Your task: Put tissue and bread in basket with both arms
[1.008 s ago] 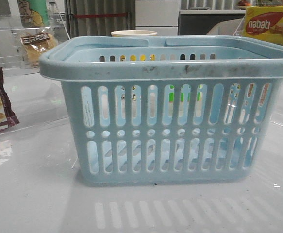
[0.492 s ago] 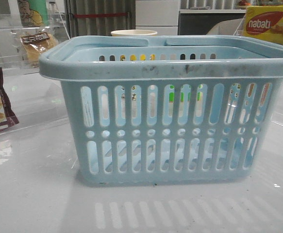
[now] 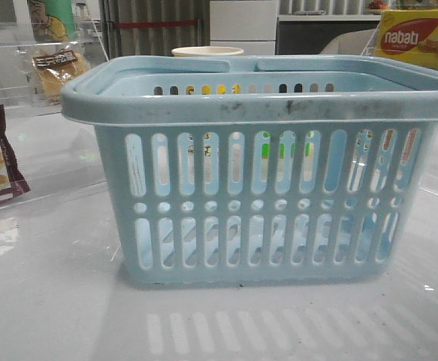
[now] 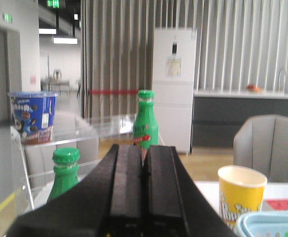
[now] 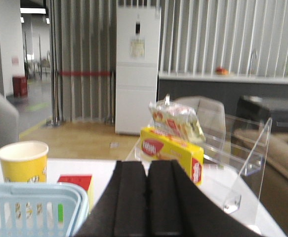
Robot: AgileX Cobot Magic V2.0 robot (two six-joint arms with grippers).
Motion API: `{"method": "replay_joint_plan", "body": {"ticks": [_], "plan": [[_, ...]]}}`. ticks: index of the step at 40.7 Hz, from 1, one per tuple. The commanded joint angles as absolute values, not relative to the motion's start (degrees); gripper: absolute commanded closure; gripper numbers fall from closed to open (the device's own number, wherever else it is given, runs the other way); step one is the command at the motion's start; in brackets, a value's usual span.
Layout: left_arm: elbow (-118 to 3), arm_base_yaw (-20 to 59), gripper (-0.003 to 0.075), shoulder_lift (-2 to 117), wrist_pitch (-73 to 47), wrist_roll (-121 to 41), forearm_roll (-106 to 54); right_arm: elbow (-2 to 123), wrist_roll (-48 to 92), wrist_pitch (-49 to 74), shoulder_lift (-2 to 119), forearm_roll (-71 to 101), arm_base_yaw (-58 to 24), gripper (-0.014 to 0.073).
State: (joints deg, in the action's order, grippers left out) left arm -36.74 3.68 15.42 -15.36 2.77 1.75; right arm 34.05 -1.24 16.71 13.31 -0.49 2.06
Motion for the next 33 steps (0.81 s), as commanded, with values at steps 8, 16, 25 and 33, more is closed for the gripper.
{"method": "replay_joint_plan", "body": {"ticks": [8,16,25,33], "plan": [[-48.8,3.6,0.0629,28.7,-30.7,2.4,1.3,44.6,-1.1,30.1,27.0,-1.2,2.5,0.0537],[-48.6,3.6,0.0629,34.9,-37.9,1.4,1.9,44.4,-1.1,36.5,33.2,-1.2,2.5,0.0537],[-48.6,3.6,0.0629,41.1,-39.8,1.4,1.9,44.4,-1.1,40.1,39.4,-1.2,2.5,0.0537],[-48.6,3.6,0.0601,45.2,-39.4,1.4,2.4,44.4,-1.1,40.2,44.1,-1.2,2.5,0.0440]]}}
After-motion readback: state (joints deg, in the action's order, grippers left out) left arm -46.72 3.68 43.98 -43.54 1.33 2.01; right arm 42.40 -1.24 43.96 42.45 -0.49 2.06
